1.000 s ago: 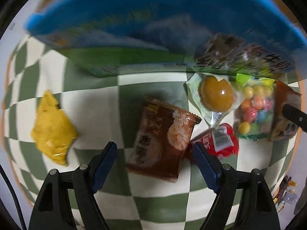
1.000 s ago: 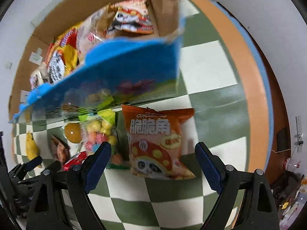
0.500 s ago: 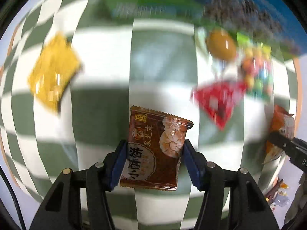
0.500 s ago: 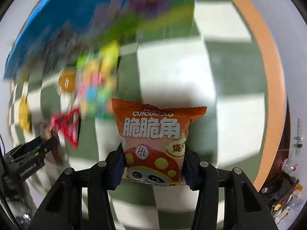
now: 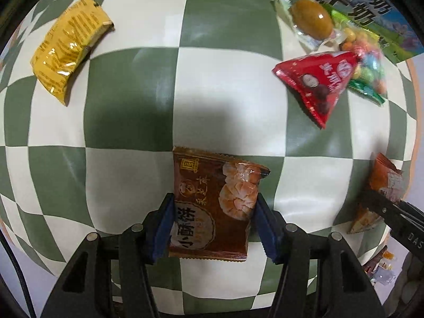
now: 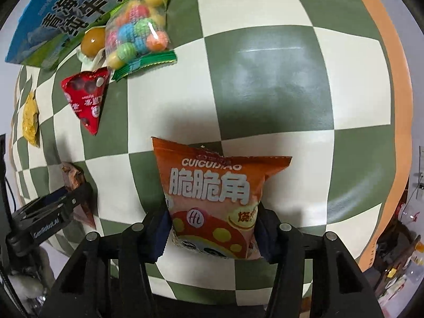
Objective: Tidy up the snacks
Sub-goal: 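Carry the shrimp pack into the box with left tool while right tool drops the Cuicuijiao bag in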
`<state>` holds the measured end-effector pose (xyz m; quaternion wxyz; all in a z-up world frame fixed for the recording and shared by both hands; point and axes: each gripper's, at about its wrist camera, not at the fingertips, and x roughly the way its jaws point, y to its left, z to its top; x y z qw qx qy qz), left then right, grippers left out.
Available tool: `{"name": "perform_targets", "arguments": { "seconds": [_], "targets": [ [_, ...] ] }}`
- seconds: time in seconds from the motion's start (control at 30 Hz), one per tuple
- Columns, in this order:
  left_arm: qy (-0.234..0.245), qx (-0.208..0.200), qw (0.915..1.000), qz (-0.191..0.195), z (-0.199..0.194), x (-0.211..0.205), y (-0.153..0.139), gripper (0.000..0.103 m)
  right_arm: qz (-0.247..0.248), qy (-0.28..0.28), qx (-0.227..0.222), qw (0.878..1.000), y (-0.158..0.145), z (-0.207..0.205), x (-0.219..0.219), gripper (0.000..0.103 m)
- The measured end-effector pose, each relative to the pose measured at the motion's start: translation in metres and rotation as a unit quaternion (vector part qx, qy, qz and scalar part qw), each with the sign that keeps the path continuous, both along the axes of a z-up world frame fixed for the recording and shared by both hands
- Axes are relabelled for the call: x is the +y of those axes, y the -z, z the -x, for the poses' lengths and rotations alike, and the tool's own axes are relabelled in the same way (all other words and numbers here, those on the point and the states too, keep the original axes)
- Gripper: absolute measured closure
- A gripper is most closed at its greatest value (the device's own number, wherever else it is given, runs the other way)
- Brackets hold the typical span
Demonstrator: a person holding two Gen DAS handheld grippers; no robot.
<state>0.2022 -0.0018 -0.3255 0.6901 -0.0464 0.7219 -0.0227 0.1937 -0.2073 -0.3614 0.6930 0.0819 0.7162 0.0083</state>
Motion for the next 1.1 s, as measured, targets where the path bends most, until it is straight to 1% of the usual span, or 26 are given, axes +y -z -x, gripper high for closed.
{"name": "perform_targets", "arguments": {
  "seconds": [0.03, 0.07, 0.1, 0.17, 0.2, 0.3, 0.33, 0.37, 0.4, 0.43, 0.47, 0.53, 0.57, 0.63, 0.7, 0.73, 0.8, 0.87, 0.97, 1.1],
  "targets": [
    [0.001, -0.005, 1.0, 0.0, -0.004, 0.001, -0.004, 0.048, 0.002, 0.001, -0.004, 1.0, -0.004, -0.004, 0.005, 0.052],
    [0.003, -0.012, 0.9999, 0.0, -0.002, 0.0, -0.007, 0.048, 0.002, 0.001, -0.007, 1.0, -0.004, 0.002, 0.007, 0.053],
    [0.006, -0.022, 0.9997, 0.003, -0.002, 0.0, -0.016, 0.048, -0.002, 0.001, -0.009, 1.0, -0.008, 0.005, 0.002, 0.054],
    [0.009, -0.038, 0.9991, 0.016, -0.006, -0.004, -0.039, 0.048, -0.017, 0.0, -0.018, 1.0, -0.022, 0.004, -0.001, 0.056],
    [0.01, -0.05, 0.9983, 0.03, -0.01, -0.008, -0.057, 0.048, -0.024, -0.001, -0.024, 0.999, -0.03, 0.003, -0.001, 0.056],
    [0.015, -0.096, 0.9928, 0.071, -0.033, -0.02, -0.113, 0.048, -0.052, -0.005, -0.059, 0.997, -0.072, -0.004, -0.003, 0.056],
    [0.017, -0.109, 0.9903, 0.085, -0.043, -0.025, -0.131, 0.048, -0.061, -0.007, -0.075, 0.995, -0.09, -0.009, -0.003, 0.056],
    [0.023, -0.126, 0.9869, 0.098, -0.057, -0.031, -0.152, 0.048, -0.069, -0.013, -0.101, 0.992, -0.115, -0.016, -0.003, 0.056],
    [0.025, -0.134, 0.9852, 0.103, -0.067, -0.035, -0.164, 0.048, -0.073, -0.016, -0.115, 0.991, -0.129, -0.024, -0.004, 0.056],
    [0.028, -0.144, 0.9829, 0.112, -0.08, -0.04, -0.178, 0.048, -0.078, -0.02, -0.14, 0.987, -0.153, -0.038, -0.003, 0.056],
    [0.03, -0.15, 0.9809, 0.12, -0.098, -0.045, -0.19, 0.048, -0.082, -0.022, -0.155, 0.984, -0.167, -0.046, -0.002, 0.056],
    [0.03, -0.159, 0.9794, 0.121, -0.126, -0.049, -0.204, 0.048, -0.086, -0.026, -0.187, 0.978, -0.198, -0.07, -0.001, 0.056],
    [0.03, -0.165, 0.9792, 0.115, -0.14, -0.053, -0.206, 0.048, -0.081, -0.026, -0.201, 0.976, -0.208, -0.082, 0.004, 0.056],
    [0.03, -0.162, 0.9809, 0.104, -0.166, -0.056, -0.204, 0.048, -0.061, -0.027, -0.219, 0.973, -0.219, -0.106, 0.007, 0.056],
    [0.035, -0.143, 0.9839, 0.102, -0.194, -0.06, -0.196, 0.048, -0.05, -0.025, -0.221, 0.974, -0.222, -0.133, 0.007, 0.056],
    [0.034, -0.13, 0.9858, 0.101, -0.208, -0.06, -0.191, 0.048, -0.036, -0.03, -0.222, 0.974, -0.221, -0.148, 0.007, 0.056],
    [0.036, -0.117, 0.9878, 0.095, -0.223, -0.062, -0.181, 0.048, -0.029, -0.034, -0.22, 0.974, -0.216, -0.169, 0.002, 0.056],
    [0.029, -0.095, 0.9906, 0.094, -0.236, -0.062, -0.164, 0.048, -0.03, -0.025, -0.201, 0.979, -0.202, -0.191, -0.004, 0.056],
    [0.025, -0.071, 0.9928, 0.093, -0.248, -0.064, -0.144, 0.048, -0.016, -0.031, -0.182, 0.983, -0.182, -0.22, -0.006, 0.056],
    [0.027, -0.045, 0.9945, 0.09, -0.255, -0.07, -0.125, 0.048, -0.01, -0.038, -0.152, 0.988, -0.158, -0.239, -0.001, 0.056]
  ]
}}
